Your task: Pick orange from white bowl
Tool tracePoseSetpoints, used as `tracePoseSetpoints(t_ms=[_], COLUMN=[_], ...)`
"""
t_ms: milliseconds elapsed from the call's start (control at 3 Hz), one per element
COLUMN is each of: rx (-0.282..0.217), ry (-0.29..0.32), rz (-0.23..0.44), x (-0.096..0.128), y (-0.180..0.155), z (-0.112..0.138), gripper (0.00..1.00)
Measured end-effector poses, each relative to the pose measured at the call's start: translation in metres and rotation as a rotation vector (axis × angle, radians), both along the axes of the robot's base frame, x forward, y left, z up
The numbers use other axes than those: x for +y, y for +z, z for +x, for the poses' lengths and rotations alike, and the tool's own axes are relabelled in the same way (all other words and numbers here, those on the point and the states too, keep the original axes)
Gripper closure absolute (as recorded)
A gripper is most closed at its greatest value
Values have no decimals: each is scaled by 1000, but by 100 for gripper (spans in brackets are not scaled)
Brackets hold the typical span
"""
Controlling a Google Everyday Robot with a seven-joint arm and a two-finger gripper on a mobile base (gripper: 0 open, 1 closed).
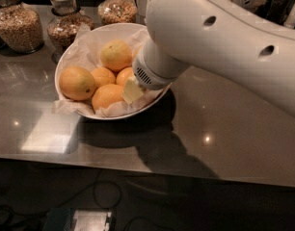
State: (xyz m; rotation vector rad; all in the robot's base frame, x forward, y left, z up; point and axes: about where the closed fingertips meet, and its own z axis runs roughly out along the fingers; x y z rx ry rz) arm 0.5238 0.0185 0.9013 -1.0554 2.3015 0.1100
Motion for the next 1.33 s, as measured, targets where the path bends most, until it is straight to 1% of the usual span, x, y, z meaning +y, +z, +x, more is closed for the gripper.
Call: tracePoseSetpoints(t_ms=[333,667,1000,1333], rx=[0,-2,18,19], ry=[2,37,99,143], rz=[2,0,-14,-21], x=[1,12,30,41], y=[2,33,68,93], z=[0,-2,-3,-4], gripper=[65,60,42,51])
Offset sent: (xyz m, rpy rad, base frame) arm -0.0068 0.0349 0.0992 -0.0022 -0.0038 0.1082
